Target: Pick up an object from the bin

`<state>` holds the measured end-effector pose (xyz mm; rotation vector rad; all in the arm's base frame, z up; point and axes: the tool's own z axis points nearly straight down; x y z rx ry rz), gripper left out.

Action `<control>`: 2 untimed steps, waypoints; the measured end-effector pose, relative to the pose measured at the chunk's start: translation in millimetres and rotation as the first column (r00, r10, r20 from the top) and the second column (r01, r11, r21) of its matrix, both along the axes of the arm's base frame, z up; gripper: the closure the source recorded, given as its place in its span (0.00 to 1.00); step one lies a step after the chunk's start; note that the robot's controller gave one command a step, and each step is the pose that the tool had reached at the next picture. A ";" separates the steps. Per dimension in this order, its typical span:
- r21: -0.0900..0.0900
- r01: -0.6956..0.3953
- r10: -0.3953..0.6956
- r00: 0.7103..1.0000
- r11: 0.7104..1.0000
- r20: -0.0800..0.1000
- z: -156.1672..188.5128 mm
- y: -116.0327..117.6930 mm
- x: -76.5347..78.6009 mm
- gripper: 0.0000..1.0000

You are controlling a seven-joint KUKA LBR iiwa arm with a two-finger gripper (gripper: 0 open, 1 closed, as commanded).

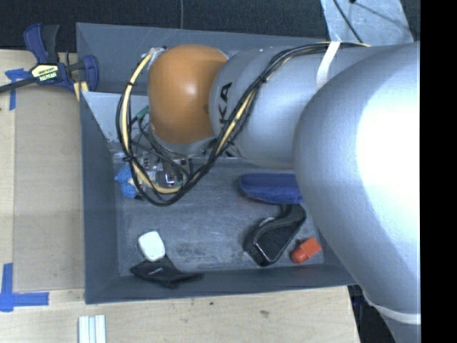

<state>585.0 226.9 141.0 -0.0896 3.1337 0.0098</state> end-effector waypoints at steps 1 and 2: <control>-0.004 -0.004 0.004 1.000 1.000 0.000 49.9 1.0 -29.9 1.00; -0.005 0.006 -0.006 1.000 1.000 0.003 100.0 -34.0 -16.4 1.00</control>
Offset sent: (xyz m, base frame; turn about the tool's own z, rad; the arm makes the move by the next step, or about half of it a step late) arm -0.0300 0.0004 0.0466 -0.0010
